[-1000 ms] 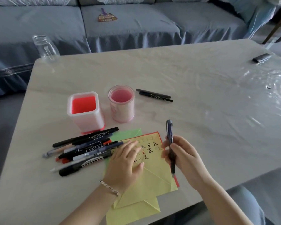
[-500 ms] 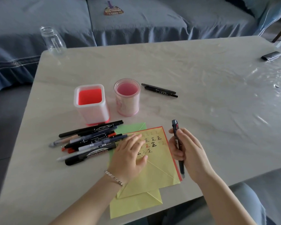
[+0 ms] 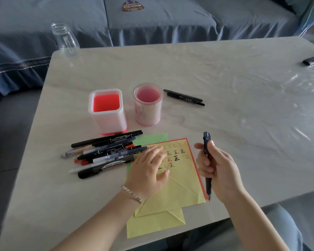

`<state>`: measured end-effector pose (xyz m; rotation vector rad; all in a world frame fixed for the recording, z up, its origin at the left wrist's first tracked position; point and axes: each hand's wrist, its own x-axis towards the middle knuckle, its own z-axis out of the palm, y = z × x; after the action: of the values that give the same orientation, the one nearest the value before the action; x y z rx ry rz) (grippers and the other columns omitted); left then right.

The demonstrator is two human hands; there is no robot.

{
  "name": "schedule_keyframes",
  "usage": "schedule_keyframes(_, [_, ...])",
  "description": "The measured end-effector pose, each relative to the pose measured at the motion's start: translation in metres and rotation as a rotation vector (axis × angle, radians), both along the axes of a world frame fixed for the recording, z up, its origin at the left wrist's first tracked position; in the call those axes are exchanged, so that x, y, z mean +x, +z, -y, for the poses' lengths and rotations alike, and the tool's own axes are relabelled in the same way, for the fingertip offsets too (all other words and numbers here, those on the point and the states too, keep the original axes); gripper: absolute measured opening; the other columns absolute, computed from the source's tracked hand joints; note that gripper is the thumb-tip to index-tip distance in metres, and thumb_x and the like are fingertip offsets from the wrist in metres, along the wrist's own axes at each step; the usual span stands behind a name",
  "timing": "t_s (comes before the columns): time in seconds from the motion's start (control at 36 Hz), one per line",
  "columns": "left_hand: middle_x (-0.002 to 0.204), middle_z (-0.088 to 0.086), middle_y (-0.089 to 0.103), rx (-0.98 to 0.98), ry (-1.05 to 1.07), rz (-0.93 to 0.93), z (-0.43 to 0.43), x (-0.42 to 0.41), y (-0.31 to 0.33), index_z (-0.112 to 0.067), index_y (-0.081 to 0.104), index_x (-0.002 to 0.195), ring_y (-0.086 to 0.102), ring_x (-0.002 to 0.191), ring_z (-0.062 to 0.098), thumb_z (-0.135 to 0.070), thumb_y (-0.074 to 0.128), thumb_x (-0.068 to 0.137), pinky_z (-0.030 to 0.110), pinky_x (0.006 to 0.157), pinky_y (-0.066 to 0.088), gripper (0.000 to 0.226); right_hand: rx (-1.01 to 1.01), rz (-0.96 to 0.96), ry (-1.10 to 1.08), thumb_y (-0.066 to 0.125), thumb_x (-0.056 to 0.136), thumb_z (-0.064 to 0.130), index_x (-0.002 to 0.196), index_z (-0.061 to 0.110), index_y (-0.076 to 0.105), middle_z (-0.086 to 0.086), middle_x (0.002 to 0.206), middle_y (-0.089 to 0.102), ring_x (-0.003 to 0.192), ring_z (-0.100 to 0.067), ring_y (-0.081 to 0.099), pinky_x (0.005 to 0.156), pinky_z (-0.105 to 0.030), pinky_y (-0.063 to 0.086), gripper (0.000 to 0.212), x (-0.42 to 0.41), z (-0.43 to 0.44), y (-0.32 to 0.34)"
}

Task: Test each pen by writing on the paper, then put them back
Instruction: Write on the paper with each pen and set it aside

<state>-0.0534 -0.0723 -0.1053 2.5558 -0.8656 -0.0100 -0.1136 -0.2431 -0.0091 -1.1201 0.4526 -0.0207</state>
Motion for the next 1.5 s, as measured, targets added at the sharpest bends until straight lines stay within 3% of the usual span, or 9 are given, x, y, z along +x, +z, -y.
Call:
schedule_keyframes(0.17, [0.129,0.001,0.055,0.002,-0.001,-0.001,0.001,-0.001,0.000,-0.017,0.061,0.114,0.049,0.121,0.021,-0.044,0.044,0.080,0.040,0.102,0.037,0.046,-0.087,-0.008,-0.003,0.049,0.087,-0.003,0.096,0.000,0.063,-0.005,0.069,0.043,0.050,-0.007,0.030,0.044,-0.016,0.023,0.017,-0.004,0.003,0.000])
schedule_keyframes(0.36, [0.127,0.008,0.057,0.083,0.000,0.060,0.005,-0.006,0.003,-0.010,0.062,0.113,0.050,0.122,0.024,-0.039,0.040,0.081,0.037,0.106,0.031,0.049,0.161,-0.019,-0.227,0.048,0.086,0.018,0.043,0.011,0.060,-0.010,0.068,0.062,0.071,-0.017,0.057,0.072,-0.027,0.045,0.046,-0.002,0.017,-0.004])
schedule_keyframes(0.53, [0.124,0.014,0.059,0.090,0.059,0.050,0.015,-0.014,0.006,-0.004,0.064,0.109,0.054,0.117,0.029,-0.029,0.037,0.080,0.040,0.102,0.027,0.047,-0.101,-0.103,-0.152,0.031,0.086,0.057,0.069,0.008,0.072,-0.006,0.050,0.054,0.045,-0.014,0.049,0.048,-0.024,0.046,0.067,-0.005,0.025,-0.008])
schedule_keyframes(0.61, [0.126,0.014,0.057,0.081,0.088,0.016,0.016,-0.017,0.007,-0.005,0.063,0.111,0.052,0.119,0.029,-0.029,0.038,0.081,0.039,0.103,0.026,0.046,-0.196,-0.083,-0.120,0.039,0.086,0.049,0.078,0.005,0.067,-0.006,0.055,0.062,0.050,-0.017,0.059,0.053,-0.025,0.052,0.053,-0.006,0.023,-0.010])
schedule_keyframes(0.69, [0.133,0.015,0.051,0.114,0.068,0.001,0.014,-0.019,0.007,-0.005,0.058,0.119,0.045,0.126,0.029,-0.041,0.040,0.080,0.039,0.106,0.021,0.056,-0.396,-0.088,-0.122,0.061,0.085,0.009,0.074,0.009,0.059,0.002,0.050,0.059,0.048,-0.013,0.054,0.051,-0.019,0.049,0.011,-0.004,0.020,-0.011])
schedule_keyframes(0.78, [0.138,0.014,0.046,0.167,0.042,0.001,0.011,-0.020,0.007,-0.007,0.054,0.125,0.040,0.130,0.029,-0.052,0.041,0.076,0.039,0.107,0.018,0.068,-0.445,-0.066,-0.157,0.060,0.083,-0.004,0.068,0.012,0.047,0.004,0.046,0.052,0.043,-0.009,0.048,0.047,-0.016,0.044,0.026,-0.003,0.021,-0.021])
schedule_keyframes(0.94, [0.133,0.012,0.051,0.097,-0.016,-0.012,0.008,-0.020,0.005,-0.027,0.047,0.121,0.042,0.128,0.032,-0.052,0.041,0.075,0.039,0.113,0.018,0.053,-0.366,-0.052,-0.072,0.043,0.094,0.004,0.091,0.006,0.058,-0.007,0.060,0.068,0.054,-0.018,0.065,0.055,-0.023,0.054,0.016,0.009,0.012,-0.030])
schedule_keyframes(1.33, [0.147,0.017,0.031,0.229,-0.194,0.049,0.005,-0.021,0.011,-0.048,0.043,0.126,0.015,0.135,0.049,-0.053,0.035,0.078,0.052,0.106,0.003,0.050,-0.709,-0.082,-0.292,0.071,0.080,0.023,0.048,0.012,0.046,0.005,0.037,0.047,0.038,-0.009,0.040,0.045,-0.019,0.036,0.041,0.027,-0.016,-0.065])
schedule_keyframes(1.5, [0.145,0.015,0.036,0.175,-0.190,0.018,0.004,-0.022,0.009,-0.043,0.054,0.120,0.020,0.134,0.047,-0.051,0.039,0.078,0.050,0.107,0.008,0.046,-0.817,-0.053,-0.325,0.062,0.081,0.005,0.050,-0.001,0.044,0.011,0.036,0.048,0.041,-0.003,0.048,0.044,-0.010,0.032,0.037,0.025,-0.019,-0.075])
